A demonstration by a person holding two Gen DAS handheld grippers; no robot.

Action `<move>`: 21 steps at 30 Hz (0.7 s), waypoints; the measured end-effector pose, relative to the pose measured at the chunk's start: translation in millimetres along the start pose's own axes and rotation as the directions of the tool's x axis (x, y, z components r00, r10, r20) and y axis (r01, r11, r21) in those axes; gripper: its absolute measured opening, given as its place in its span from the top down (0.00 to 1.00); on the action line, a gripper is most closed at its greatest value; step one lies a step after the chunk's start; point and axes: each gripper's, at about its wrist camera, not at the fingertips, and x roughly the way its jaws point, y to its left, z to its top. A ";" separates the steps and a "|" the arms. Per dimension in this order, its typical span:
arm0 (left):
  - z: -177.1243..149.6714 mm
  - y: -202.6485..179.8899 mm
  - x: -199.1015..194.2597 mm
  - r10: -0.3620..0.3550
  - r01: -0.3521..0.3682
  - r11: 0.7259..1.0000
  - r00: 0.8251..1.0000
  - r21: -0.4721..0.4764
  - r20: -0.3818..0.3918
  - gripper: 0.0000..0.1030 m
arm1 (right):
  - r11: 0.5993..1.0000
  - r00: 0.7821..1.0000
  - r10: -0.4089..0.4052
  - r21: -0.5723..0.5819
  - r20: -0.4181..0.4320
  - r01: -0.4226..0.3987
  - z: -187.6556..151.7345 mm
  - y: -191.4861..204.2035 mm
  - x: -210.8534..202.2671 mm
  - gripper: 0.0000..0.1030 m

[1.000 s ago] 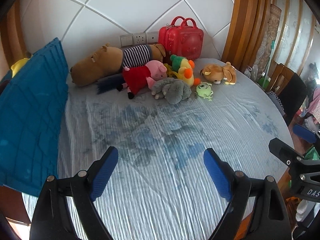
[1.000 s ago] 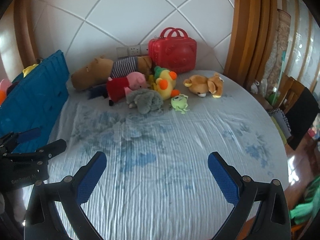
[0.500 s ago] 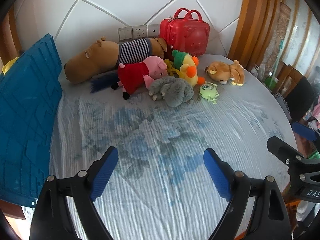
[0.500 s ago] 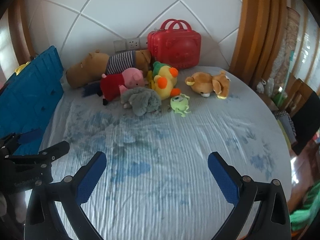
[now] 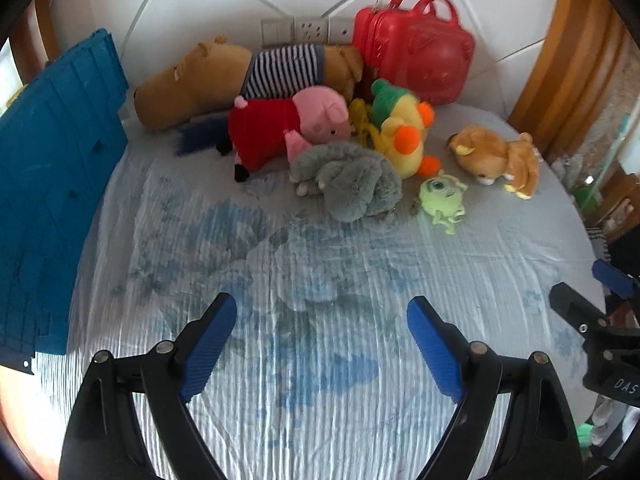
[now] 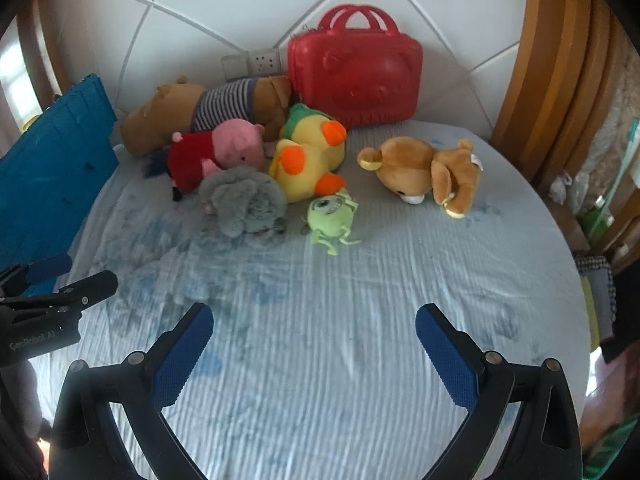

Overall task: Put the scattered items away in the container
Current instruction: 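Move both tools toward the grey plush and green monster plush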

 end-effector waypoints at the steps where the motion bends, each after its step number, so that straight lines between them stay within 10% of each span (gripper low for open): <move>1: 3.2 -2.8 6.1 0.008 -0.008 1.000 1.000 0.003 -0.012 0.15 | 1.000 1.000 0.008 0.002 -0.006 -0.008 2.1 -5.0 5.8 0.00; 21: 124.6 -50.2 169.9 0.039 -0.034 0.998 0.994 0.047 -0.102 0.15 | 0.999 0.987 0.052 0.002 -0.150 -0.053 62.1 -44.4 158.3 0.00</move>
